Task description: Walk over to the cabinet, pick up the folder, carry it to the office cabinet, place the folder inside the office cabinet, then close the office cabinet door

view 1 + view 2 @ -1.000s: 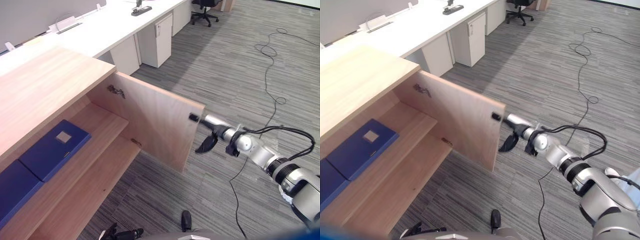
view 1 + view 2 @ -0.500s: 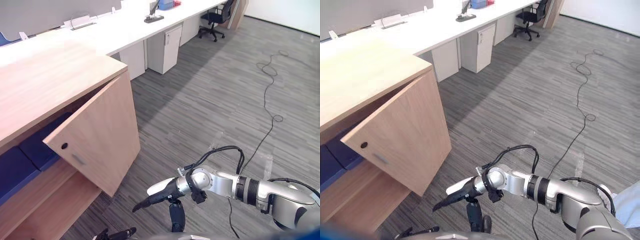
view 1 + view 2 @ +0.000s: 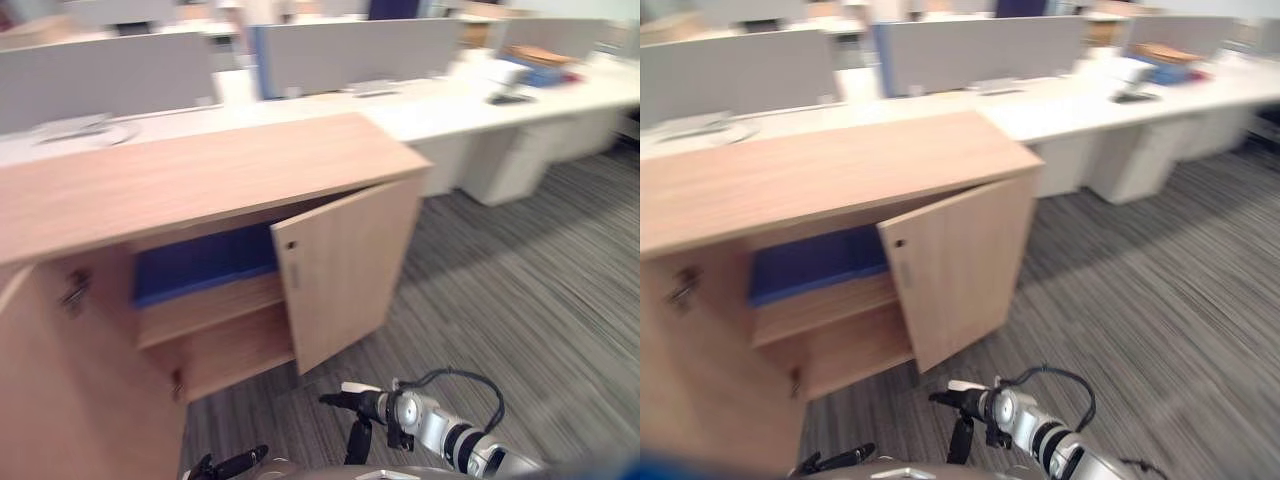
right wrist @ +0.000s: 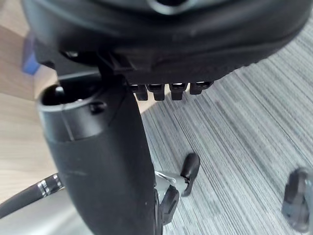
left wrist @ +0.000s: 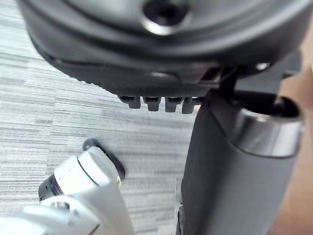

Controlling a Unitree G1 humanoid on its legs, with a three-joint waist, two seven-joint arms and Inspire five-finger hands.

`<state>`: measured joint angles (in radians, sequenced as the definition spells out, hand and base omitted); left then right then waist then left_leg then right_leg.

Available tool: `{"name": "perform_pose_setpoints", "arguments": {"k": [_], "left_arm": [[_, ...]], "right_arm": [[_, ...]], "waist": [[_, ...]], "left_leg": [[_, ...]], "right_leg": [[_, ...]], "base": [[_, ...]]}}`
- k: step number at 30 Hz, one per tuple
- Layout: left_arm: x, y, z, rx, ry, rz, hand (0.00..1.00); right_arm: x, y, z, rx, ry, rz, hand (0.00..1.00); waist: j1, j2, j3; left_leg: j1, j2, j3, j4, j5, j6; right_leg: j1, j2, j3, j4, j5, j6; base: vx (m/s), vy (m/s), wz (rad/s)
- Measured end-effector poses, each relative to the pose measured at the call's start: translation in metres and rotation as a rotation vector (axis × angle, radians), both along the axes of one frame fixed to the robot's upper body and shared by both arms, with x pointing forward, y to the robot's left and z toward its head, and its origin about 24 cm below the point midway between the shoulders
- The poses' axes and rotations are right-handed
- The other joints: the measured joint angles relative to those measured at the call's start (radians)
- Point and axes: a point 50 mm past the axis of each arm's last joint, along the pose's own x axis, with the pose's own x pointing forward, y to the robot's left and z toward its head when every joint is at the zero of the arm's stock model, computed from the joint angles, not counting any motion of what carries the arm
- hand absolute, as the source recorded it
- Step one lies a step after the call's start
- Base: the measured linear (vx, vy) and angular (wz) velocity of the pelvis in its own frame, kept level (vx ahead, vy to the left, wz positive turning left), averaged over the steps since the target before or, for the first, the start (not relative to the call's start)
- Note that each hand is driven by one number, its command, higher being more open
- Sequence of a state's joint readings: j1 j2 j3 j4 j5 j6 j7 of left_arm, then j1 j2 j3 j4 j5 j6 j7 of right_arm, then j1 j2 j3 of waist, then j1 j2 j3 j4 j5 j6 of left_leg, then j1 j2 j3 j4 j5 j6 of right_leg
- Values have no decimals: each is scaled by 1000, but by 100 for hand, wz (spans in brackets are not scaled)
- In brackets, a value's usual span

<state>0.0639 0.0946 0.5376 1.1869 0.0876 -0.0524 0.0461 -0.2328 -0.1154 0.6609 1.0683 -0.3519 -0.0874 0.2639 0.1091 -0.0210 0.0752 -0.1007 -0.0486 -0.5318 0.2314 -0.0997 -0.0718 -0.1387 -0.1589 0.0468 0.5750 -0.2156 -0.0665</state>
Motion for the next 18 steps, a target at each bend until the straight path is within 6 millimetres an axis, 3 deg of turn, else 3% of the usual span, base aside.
{"name": "perform_pose_setpoints", "arguments": {"k": [1, 2, 3, 4, 5, 6, 8, 9, 10, 12, 13, 14, 16, 17, 18], "left_arm": [[-2, 4, 1, 13, 0, 5, 100], [-7, 13, 3, 35, 2, 39, 100], [-9, 18, 4, 45, 1, 65, 100], [-13, 34, 9, 89, -3, 125, 100], [-20, 44, 11, 111, 9, 175, 100], [-24, 49, 13, 115, 29, 206, 100], [-25, 57, 15, 130, 50, 209, 100], [-17, 58, 17, 134, 19, 199, 100], [-13, 58, 19, 140, -13, 203, 100], [-8, 50, 17, 124, -47, 203, 100], [-1, 40, 14, 98, -58, 188, 100], [6, 28, 12, 72, -66, 161, 100], [18, 10, 8, 38, -79, 125, 100], [28, 3, 9, 38, -94, 66, 100], [31, 3, 11, 53, -102, 36, 100]], "right_arm": [[-4, -2, -3, 4, 14, -52, 100], [-13, -6, -9, 8, 44, -156, 100], [-18, -8, -12, 4, 56, -196, 100], [-32, -7, -18, 3, 97, -263, 100], [-42, -6, -23, 20, 136, -345, 100], [-53, -9, -27, 24, 173, -413, 100], [-60, -19, -30, 60, 226, -592, 100], [-60, -22, -30, 57, 225, -641, 100], [-61, -26, -31, 41, 227, -658, 100], [-67, -31, -33, 25, 239, -681, 100], [-70, -33, -34, 28, 247, -737, 100], [-73, -37, -35, 28, 246, -795, 100], [-74, -41, -36, 40, 248, -880, 100], [-73, -50, -35, 52, 240, -981, 100], [-73, -54, -35, 51, 238, -1013, 100]], "waist": [[0, -3, -2], [-2, -10, -6], [-3, -14, -7], [6, -32, -9], [9, -41, -8], [10, -44, -9], [18, -43, -11], [13, -35, -12], [27, -45, -12], [39, -56, -19], [39, -72, -15], [35, -89, -6], [17, -93, 15], [6, -83, 33], [1, -79, 35]], "left_leg": [[-16, -10, -44, 0, 0, 0], [-48, -33, -131, 0, 1, -3], [-61, -40, -166, -3, 1, -6], [-73, -32, -228, -45, 0, -9], [-74, -1, -258, -85, 12, -38], [-98, -13, -241, -11, 6, -75], [-94, -25, -199, 98, -4, -79], [-98, 8, -170, 58, -18, -91], [-97, 22, -192, 23, 6, -111], [-115, 31, -218, -11, 42, -119], [-126, 36, -170, -31, 86, -106], [-139, 46, -31, -60, 135, -43], [-196, 90, 265, 44, 93, 31], [-246, 160, 530, 218, 33, 70], [-249, 177, 606, 264, 16, 74]], "right_leg": [[8, 28, 78, -11, -24, 10], [33, 76, 211, -66, -62, 51], [48, 88, 252, -94, -81, 64], [83, 104, 291, -159, -136, 97], [86, 114, 245, -178, -133, 115], [90, 116, 195, -178, -135, 109], [101, 131, 115, -188, -130, 88], [109, 149, 48, -196, -127, 83], [107, 157, 22, -199, -126, 78], [125, 167, -44, -232, -119, 66], [147, 159, -97, -252, -112, 59], [167, 142, -150, -280, -102, 55], [193, 133, -228, -313, -88, 50], [217, 125, -301, -323, -87, 49], [225, 118, -330, -328, -87, 49]], "base": [[98, -255, 243], [58, -217, 185], [70, -368, 212], [20, -329, 169], [-38, -379, 169], [-77, -247, 144], [-26, -186, 129], [13, -120, 117], [26, -151, 125], [34, -117, 97], [42, -98, 131], [32, -105, 144], [12, -72, 128], [32, -48, 117], [114, -37, 147]]}}
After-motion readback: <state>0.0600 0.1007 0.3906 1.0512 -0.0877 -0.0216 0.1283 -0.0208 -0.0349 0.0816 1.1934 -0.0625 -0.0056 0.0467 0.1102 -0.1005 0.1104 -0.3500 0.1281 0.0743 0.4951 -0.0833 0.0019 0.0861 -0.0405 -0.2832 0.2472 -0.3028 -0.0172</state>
